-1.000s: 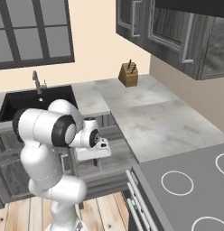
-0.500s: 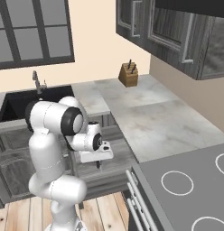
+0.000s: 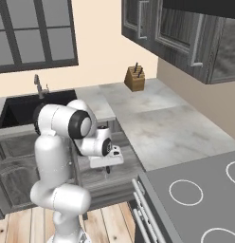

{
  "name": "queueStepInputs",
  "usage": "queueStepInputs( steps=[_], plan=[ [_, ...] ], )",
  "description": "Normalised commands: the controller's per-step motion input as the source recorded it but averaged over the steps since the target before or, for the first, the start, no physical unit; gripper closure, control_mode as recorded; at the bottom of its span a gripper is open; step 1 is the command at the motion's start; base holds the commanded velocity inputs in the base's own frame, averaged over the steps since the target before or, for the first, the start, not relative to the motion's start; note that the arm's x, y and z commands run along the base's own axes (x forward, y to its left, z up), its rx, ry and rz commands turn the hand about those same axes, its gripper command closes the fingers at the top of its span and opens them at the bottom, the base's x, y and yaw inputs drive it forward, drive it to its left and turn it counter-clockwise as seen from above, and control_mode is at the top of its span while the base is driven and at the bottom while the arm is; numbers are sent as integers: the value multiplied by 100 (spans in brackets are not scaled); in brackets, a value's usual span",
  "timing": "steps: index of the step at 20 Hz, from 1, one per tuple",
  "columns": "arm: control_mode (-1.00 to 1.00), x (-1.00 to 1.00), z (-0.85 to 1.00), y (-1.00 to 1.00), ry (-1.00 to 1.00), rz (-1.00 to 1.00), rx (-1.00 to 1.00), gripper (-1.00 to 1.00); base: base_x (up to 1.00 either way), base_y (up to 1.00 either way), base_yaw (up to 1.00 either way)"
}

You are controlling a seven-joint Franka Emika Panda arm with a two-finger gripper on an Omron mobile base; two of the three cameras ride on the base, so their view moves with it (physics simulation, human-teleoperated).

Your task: Pick up the metallic utensils from the counter and place them in the open drawer. Make sure not to pick up any wooden utensils.

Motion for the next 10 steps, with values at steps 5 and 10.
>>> queueStepInputs(
  steps=[5,10],
  plan=[
    [-100,44,-17,-21,0,0,0,100,0,0,0],
    [-100,50,-23,-5,-2,0,0,100,0,0,0]
  ],
)
